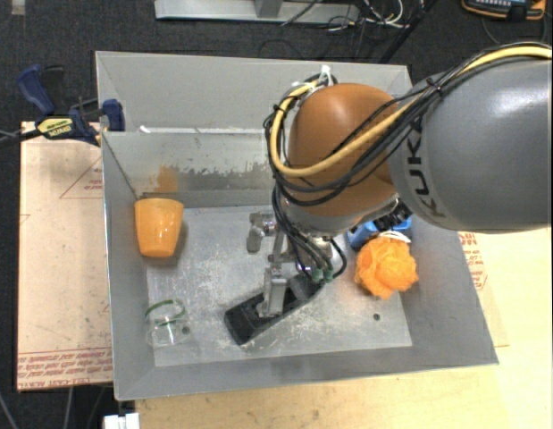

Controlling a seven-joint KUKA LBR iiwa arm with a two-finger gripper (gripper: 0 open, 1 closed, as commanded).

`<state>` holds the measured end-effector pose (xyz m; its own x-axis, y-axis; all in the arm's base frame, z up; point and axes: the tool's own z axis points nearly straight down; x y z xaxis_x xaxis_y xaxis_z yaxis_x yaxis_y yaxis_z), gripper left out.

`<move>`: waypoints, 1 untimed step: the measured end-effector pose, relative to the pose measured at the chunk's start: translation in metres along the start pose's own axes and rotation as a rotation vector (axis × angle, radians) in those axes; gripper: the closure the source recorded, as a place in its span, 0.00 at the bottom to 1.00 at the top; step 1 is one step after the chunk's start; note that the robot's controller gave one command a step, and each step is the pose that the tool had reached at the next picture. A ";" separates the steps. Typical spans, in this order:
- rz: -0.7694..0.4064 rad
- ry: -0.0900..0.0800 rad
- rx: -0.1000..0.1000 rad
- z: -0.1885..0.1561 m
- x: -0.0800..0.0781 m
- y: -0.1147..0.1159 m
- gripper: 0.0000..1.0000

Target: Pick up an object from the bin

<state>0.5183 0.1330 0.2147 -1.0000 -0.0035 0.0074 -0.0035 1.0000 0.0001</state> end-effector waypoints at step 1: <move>0.003 -0.007 -0.001 -0.004 -0.002 -0.001 0.00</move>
Offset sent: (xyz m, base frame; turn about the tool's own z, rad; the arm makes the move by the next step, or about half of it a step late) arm -0.0184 -0.0594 -0.0923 -0.1712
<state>0.5198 0.1324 0.2191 -1.0000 -0.0006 0.0000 -0.0006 1.0000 0.0011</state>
